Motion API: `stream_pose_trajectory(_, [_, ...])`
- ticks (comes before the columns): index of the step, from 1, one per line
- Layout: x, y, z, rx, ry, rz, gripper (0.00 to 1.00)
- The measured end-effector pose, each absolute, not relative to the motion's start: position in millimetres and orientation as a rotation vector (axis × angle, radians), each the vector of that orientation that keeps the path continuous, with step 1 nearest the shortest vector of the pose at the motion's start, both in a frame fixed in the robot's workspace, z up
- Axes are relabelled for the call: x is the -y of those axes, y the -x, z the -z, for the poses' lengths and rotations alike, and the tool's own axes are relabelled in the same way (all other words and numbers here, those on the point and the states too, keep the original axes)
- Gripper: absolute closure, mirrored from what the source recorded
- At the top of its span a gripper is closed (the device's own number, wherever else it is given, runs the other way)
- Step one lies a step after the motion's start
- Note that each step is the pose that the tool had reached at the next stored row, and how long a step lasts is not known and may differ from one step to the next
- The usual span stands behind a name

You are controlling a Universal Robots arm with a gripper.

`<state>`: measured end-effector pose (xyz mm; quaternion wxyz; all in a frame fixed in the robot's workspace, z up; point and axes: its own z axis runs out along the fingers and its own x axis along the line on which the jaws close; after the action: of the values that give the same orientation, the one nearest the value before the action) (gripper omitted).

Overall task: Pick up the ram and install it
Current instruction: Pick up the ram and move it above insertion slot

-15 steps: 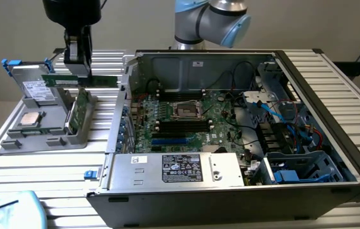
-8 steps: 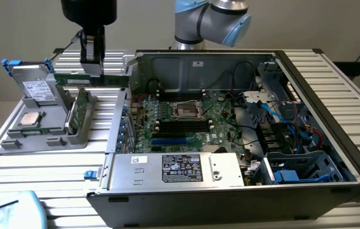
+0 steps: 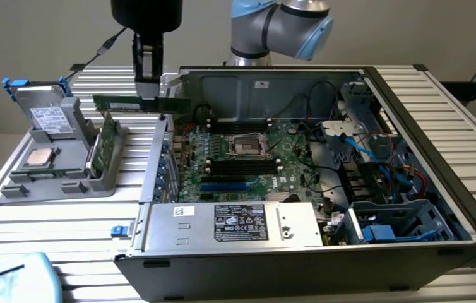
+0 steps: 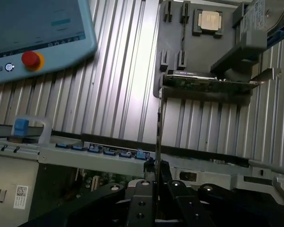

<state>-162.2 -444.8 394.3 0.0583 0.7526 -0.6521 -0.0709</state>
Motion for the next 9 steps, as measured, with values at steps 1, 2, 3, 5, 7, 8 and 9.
stream_pose_trajectory(1, [445, 158, -395, 1.977, -2.282, 0.218, 0.85])
stream_pose_trajectory(2, [445, 153, -396, 1.978, -2.284, 0.222, 0.85])
stream_pose_trajectory(3, [445, 149, -397, 1.979, -2.287, 0.226, 0.85])
stream_pose_trajectory(5, [445, 140, -398, 1.982, -2.292, 0.235, 0.85])
stream_pose_trajectory(7, [445, 131, -400, 1.985, -2.298, 0.245, 0.85])
stream_pose_trajectory(8, [445, 126, -401, 1.987, -2.301, 0.251, 0.85])
stream_pose_trajectory(9, [445, 121, -402, 1.989, -2.305, 0.257, 0.85])
